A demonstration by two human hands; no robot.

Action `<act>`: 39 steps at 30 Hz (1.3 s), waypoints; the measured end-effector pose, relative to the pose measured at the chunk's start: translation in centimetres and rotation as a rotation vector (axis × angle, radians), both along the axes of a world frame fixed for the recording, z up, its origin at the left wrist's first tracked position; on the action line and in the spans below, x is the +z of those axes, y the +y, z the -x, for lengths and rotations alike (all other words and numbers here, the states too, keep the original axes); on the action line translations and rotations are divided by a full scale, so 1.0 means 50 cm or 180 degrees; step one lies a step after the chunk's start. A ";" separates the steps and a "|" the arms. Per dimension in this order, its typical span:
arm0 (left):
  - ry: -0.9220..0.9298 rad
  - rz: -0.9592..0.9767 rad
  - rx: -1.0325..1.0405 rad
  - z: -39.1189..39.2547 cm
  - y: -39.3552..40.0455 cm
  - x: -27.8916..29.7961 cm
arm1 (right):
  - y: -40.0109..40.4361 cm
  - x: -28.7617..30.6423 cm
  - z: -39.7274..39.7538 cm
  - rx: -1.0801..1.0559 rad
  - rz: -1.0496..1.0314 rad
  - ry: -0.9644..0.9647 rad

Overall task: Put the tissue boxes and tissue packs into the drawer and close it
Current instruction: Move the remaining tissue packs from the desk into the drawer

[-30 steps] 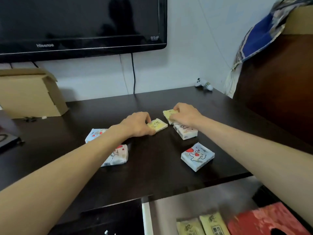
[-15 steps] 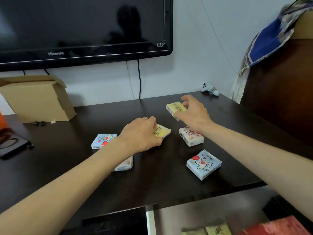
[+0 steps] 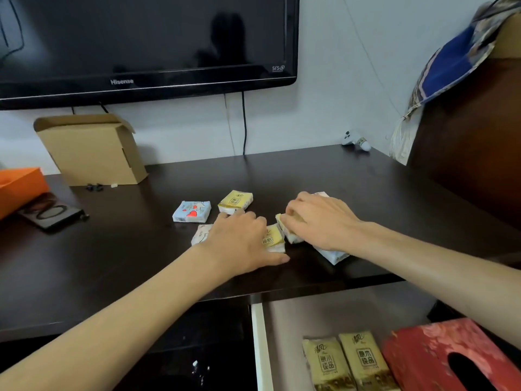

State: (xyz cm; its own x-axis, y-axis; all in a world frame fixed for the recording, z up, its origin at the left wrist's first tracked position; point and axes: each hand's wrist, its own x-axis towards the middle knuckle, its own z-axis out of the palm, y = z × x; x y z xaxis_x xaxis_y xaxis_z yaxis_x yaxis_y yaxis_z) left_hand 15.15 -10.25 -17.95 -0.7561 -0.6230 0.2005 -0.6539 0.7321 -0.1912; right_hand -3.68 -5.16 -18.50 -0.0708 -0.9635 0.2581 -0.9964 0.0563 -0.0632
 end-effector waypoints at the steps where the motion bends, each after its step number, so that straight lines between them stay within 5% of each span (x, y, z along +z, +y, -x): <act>1: 0.0047 -0.0096 0.0000 -0.004 -0.004 0.004 | -0.001 0.001 0.004 0.0023 0.0039 -0.0007; 4: 0.0241 -0.0775 -0.0017 -0.014 -0.018 0.015 | -0.006 0.018 0.026 0.0322 -0.0059 -0.0281; 9: 0.0202 -0.1675 -0.0187 -0.006 -0.036 0.021 | -0.012 0.047 0.055 0.0619 -0.1204 -0.1227; 13: 0.0181 -0.1607 -0.0160 0.004 -0.039 0.019 | -0.016 0.062 0.060 0.0559 -0.1627 -0.1090; 22: 0.0331 -0.1450 -0.0081 0.003 -0.029 0.017 | -0.012 0.038 0.048 0.0563 -0.0669 -0.0703; 29: 0.0915 -0.1444 -0.0207 -0.021 0.047 0.047 | 0.082 0.057 0.040 0.0493 0.0283 -0.1258; 34: 0.1176 -0.1631 -0.0569 -0.047 0.158 0.040 | 0.221 0.048 0.050 0.0607 0.0186 -0.1784; 39: 0.0851 -0.1700 -0.0875 -0.047 0.237 -0.040 | 0.344 -0.005 0.065 0.0575 -0.0258 -0.1470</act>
